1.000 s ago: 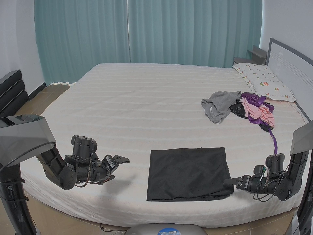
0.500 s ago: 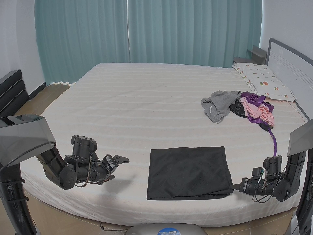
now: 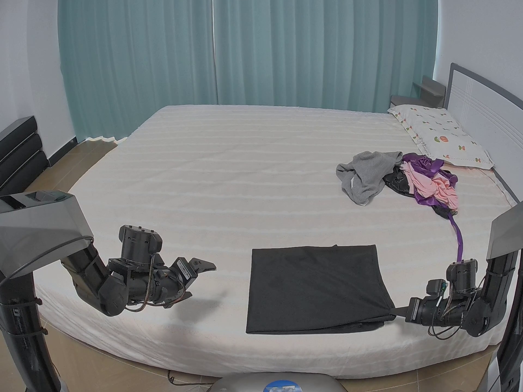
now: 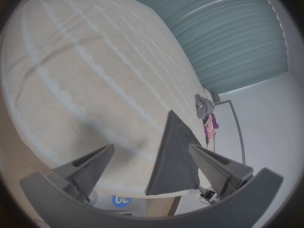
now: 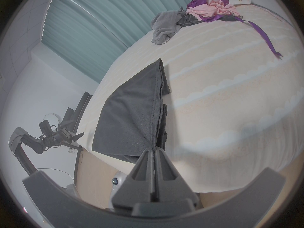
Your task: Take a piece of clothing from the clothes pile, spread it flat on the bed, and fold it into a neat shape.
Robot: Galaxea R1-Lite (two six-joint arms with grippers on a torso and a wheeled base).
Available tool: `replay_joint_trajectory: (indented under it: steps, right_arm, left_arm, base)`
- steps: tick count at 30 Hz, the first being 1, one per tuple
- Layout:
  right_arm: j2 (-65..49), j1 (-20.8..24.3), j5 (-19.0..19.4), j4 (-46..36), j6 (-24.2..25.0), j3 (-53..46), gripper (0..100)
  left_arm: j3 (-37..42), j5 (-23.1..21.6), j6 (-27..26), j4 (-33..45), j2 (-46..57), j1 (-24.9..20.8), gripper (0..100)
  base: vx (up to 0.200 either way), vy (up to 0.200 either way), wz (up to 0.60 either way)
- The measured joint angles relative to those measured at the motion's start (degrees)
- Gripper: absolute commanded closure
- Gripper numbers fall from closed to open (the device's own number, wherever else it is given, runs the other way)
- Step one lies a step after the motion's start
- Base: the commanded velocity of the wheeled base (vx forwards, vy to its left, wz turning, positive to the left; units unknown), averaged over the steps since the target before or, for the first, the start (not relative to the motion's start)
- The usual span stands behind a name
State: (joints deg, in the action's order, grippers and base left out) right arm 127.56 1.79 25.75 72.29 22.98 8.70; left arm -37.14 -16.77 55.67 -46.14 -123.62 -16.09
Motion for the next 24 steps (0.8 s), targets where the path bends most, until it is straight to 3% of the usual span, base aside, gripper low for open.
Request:
replay_joint_trajectory:
  steps: [4, 5, 13, 24]
  right_arm:
    - [-0.11, -0.22, 0.0, -0.39, -1.79, -0.35, 100]
    - [-0.09, -0.23, -0.02, -0.44, -2.16, -0.44, 0]
    - [-0.11, -0.37, -0.02, 0.11, -3.04, -0.59, 0]
    - [-0.69, -1.35, 0.09, 0.29, -0.87, 2.32, 0]
  left_arm:
    - [-0.01, -0.02, 0.07, 0.02, -0.02, 0.02, 0]
    - [-0.01, -0.02, 0.1, 0.02, -0.02, 0.05, 0]
    - [-0.26, -0.09, 0.4, 0.0, -0.02, 0.11, 0]
    - [-0.85, -0.17, 0.66, 0.13, -0.02, 0.0, 0]
  base:
    - [0.0, 0.0, 0.0]
    - [0.0, 0.0, 0.0]
    - [0.0, 0.0, 0.0]
    - [0.0, -0.2, 0.0]
